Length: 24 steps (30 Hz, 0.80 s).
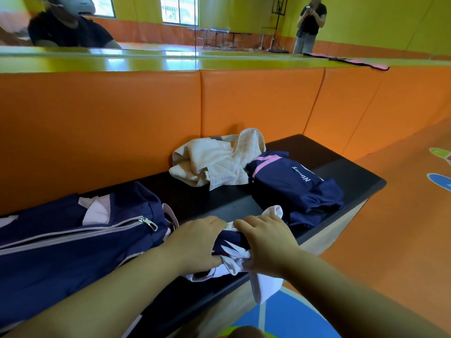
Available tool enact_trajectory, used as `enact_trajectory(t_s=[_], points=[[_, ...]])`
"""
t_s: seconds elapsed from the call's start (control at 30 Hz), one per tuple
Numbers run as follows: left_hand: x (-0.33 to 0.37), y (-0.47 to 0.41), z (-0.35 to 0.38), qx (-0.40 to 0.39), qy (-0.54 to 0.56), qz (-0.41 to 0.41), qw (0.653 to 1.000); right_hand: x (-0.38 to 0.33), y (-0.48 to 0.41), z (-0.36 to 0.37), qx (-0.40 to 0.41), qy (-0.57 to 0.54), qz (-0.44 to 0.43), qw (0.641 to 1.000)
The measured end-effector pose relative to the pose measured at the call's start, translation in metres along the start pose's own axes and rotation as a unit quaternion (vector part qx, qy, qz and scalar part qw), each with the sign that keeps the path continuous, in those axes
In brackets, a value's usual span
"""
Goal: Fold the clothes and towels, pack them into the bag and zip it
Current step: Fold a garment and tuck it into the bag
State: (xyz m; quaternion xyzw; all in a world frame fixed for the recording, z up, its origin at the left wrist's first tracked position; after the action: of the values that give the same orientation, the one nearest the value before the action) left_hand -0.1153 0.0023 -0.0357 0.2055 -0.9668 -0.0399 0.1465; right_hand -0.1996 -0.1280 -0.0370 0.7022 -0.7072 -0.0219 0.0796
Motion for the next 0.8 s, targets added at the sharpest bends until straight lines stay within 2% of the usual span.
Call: enact_trajectory(t_s=[0.1, 0.23, 0.37, 0.57, 0.73, 0.8], points=[[-0.001, 0.018, -0.002, 0.039, 0.008, 0.012, 0.999, -0.004, 0.003, -0.008, 0.018, 0.029, 0.002, 0.999], [-0.018, 0.057, -0.012, 0.116, 0.016, -0.006, 0.993, -0.004, 0.013, -0.020, 0.048, 0.008, 0.028, 0.998], [-0.035, 0.107, -0.023, 0.186, -0.062, -0.033, 0.980, -0.004, 0.029, -0.045, 0.094, -0.022, 0.068, 0.993], [-0.066, 0.175, -0.023, 0.154, -0.031, -0.112, 0.981, -0.028, 0.042, -0.095, 0.178, -0.014, 0.081, 0.981], [-0.092, 0.229, -0.012, 0.149, -0.098, -0.124, 0.976, -0.071, 0.037, -0.125, 0.214, 0.001, 0.026, 0.977], [-0.102, 0.246, -0.009, 0.123, -0.109, -0.138, 0.977, -0.090, 0.032, -0.133, 0.234, 0.003, -0.008, 0.972]])
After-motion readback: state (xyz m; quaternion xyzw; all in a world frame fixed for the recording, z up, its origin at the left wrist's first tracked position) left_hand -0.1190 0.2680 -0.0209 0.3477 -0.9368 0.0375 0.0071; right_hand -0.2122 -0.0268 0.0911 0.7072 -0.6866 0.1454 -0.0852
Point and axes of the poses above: each hand's wrist, its own y-axis away from the middle knuckle, its own z-axis out of the palm, x = y × z, the point moved 3 cm from there along -y, towards the middle knuckle, and after that the axes turned 13 degrees about -x, right-handed, at the moved point
